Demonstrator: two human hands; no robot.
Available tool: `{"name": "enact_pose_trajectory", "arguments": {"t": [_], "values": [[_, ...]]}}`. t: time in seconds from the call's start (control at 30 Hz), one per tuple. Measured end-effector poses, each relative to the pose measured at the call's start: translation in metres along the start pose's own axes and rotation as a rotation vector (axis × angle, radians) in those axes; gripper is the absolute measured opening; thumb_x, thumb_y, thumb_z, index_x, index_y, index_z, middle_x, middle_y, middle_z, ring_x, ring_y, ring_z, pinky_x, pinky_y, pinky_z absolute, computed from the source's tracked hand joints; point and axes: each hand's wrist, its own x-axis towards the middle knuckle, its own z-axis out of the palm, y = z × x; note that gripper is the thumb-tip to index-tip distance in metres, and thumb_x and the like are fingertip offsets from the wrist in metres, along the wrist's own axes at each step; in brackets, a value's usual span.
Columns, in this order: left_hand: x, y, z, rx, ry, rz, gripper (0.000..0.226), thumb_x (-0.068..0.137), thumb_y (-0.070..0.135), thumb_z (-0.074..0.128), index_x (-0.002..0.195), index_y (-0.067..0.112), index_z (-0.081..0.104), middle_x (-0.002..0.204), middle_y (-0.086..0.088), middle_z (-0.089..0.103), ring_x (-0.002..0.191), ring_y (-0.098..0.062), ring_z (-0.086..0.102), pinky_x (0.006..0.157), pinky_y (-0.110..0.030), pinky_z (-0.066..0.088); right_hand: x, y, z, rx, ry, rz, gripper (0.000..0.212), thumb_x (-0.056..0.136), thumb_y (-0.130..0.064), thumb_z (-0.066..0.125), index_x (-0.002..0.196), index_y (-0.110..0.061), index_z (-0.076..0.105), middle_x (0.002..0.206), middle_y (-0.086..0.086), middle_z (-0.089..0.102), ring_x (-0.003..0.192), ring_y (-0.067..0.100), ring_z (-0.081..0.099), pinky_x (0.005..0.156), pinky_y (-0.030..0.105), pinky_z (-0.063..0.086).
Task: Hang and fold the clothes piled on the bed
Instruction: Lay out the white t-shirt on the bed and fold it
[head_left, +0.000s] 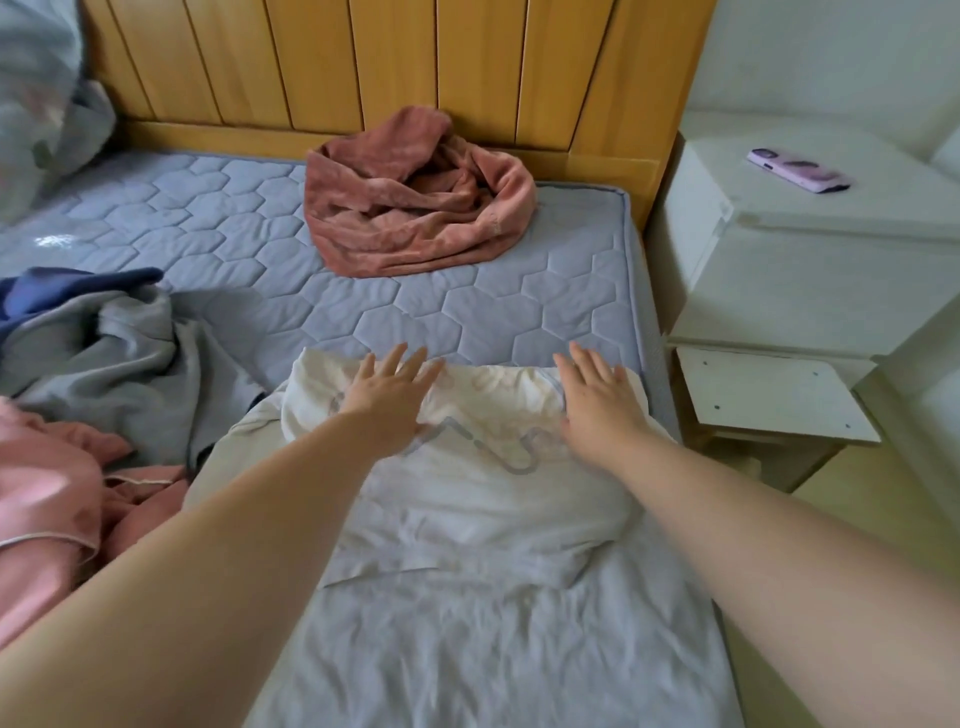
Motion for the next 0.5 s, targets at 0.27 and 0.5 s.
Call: {"name": "enact_pose_trajectory", "arguments": {"t": [0.27, 0.5], "values": [[0.033, -0.015, -0.001, 0.079, -0.150, -0.059, 0.112, 0.065, 0.057, 0.076, 0.150, 0.026, 0.009, 0.142, 0.002, 0.042, 0.141, -0.023, 0.022, 0.115, -0.056, 0.001, 0.034, 0.019, 0.003, 0.053, -0.194, 0.041, 0.105, 0.072, -0.059, 0.070, 0.150, -0.016, 0.014, 0.148, 0.007, 0.038, 0.140, 0.026, 0.025, 0.114, 0.055, 0.005], [0.027, -0.024, -0.028, 0.185, -0.228, -0.071, 0.045, 0.085, 0.024, 0.064, 0.126, 0.027, 0.047, 0.122, -0.001, 0.055, 0.121, -0.021, 0.044, 0.104, -0.034, 0.029, 0.027, 0.016, -0.014, -0.143, 0.025, 0.056, 0.022, 0.088, -0.019, 0.052, 0.109, -0.021, 0.057, 0.114, 0.003, 0.061, 0.116, 0.023, 0.049, 0.101, 0.038, 0.028]]}}
